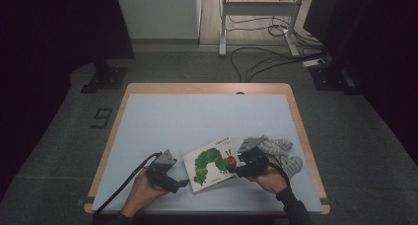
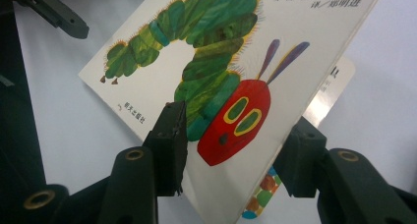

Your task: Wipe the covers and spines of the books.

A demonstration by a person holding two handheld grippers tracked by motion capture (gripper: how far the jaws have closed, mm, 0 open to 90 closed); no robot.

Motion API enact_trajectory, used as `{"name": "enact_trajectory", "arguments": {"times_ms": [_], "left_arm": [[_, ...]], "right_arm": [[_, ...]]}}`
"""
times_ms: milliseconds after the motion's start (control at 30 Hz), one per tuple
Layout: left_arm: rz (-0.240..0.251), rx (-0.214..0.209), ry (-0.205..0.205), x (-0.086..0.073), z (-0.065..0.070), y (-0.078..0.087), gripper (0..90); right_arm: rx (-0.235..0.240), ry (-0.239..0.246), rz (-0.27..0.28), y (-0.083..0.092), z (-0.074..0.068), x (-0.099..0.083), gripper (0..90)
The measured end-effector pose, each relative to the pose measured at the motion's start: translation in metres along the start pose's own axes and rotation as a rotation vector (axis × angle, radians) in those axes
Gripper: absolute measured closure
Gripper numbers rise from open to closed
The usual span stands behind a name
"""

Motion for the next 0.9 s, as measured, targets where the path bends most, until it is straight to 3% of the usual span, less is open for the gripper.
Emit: {"name": "enact_trajectory", "arguments": {"times_ms": [300, 600, 900], "left_arm": [[-0.004, -0.026, -0.012, 0.009, 0.004, -0.006, 5.5], [-0.006, -0.061, -0.049, 0.019, 0.013, -0.015, 11.3], [-0.013, -0.049, -0.073, 0.023, 0.016, -0.013, 15.4]], "right_arm": [[-0.005, -0.005, 0.025, 0.005, -0.004, -0.012, 52.0], [0.002, -0.034, 0.029, 0.003, -0.003, -0.023, 52.7], [-0.004, -0.077, 0.042, -0.004, 0.002, -0.028, 46.6]]}}
Point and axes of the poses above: each handheld gripper's, and its own axes: y roughly backward along the jaws, x roughly out of its top, z roughly to its right, the point moved 3 cm from there along -y, roughly forward along the jaws, and after that the axes turned 5 degrees about -z, right-handed, at the moved point
